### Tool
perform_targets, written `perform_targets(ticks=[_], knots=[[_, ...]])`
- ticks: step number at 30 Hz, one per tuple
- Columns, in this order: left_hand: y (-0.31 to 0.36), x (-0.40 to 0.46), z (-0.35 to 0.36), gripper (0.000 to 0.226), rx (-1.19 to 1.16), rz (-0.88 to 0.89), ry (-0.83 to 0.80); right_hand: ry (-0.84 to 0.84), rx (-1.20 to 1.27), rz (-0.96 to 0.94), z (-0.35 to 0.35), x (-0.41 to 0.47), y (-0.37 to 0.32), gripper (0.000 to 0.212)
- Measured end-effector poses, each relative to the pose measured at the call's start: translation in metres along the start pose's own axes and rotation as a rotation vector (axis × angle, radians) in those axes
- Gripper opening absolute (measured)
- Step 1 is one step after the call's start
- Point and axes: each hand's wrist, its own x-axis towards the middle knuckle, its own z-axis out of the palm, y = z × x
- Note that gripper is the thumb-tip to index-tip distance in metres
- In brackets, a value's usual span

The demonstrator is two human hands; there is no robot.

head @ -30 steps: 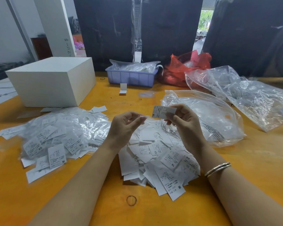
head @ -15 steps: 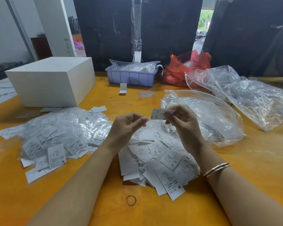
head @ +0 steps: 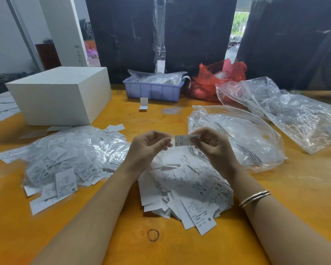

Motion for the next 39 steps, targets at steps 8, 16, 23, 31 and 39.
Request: perform_targets(ticks=[8,16,23,31,39], knots=[[-0.004,0.001,0.001,0.017,0.079,-0.018,-0.070,-0.149,-0.069,0.139,0.014,-0.002,0.001,0.033],[-0.004,0.001,0.001,0.020,0.119,-0.003,0.033,-0.341,-0.381,0.178,0.027,0.000,-0.002,0.042],[-0.002,0.002,-0.006,0.020,0.147,-0.023,0.088,-0.314,-0.829,0.048,0.024,-0.001,-0.002,0.065],[0.000,0.005,-0.030,0.020,0.593,0.097,0.341,0.387,-1.093,0.415,-0.067,0.005,0.031,0.031],[-0.008,0.001,-0.035,0.037,1.079,-0.131,0.266,0.158,-1.376,0.537,-0.063,0.009,0.041,0.024]])
